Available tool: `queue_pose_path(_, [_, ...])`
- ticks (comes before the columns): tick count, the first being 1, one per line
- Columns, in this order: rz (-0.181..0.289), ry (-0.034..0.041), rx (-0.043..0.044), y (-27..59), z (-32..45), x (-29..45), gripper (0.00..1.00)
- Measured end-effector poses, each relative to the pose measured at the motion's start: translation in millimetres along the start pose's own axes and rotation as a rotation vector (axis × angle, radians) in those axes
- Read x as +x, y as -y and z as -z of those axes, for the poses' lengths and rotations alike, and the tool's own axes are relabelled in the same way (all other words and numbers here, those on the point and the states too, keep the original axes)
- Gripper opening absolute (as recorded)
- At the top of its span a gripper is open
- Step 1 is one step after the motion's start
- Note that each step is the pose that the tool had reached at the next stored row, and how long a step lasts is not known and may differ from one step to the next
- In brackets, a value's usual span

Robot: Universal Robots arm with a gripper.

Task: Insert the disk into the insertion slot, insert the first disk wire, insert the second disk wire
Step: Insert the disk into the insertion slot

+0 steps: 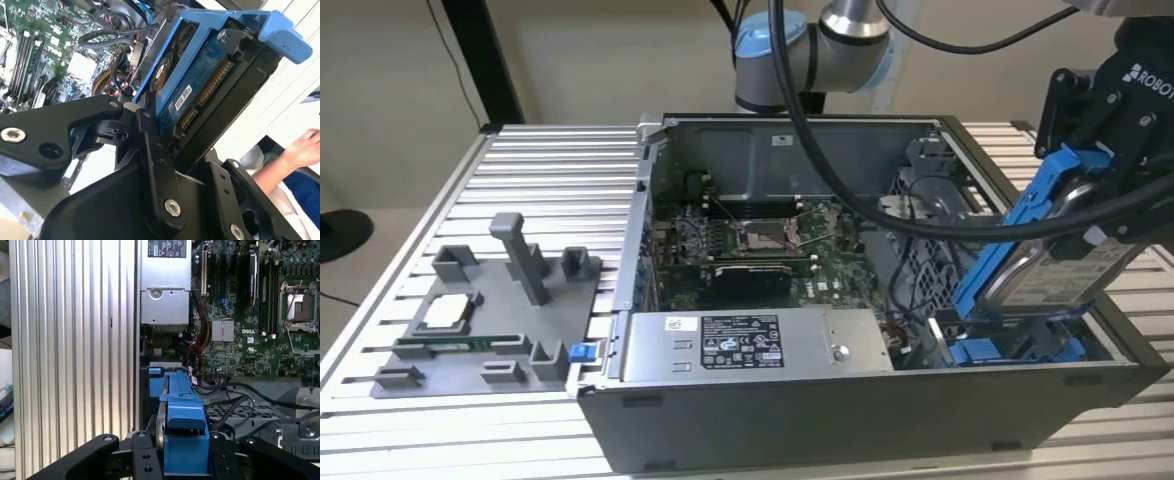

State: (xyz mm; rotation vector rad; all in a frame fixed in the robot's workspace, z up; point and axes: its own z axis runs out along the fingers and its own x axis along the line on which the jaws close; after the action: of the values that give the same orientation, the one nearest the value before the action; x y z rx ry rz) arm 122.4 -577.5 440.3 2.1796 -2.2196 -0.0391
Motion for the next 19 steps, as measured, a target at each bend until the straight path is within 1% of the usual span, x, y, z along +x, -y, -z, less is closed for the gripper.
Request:
queue_pose_path(13, [0.0, 0.0, 0.0, 0.9, -21.8, 0.6, 0.0])
queue_pose_path(19, [0.0, 0.0001, 0.0, 1.1, -28.6, 0.6, 0.0])
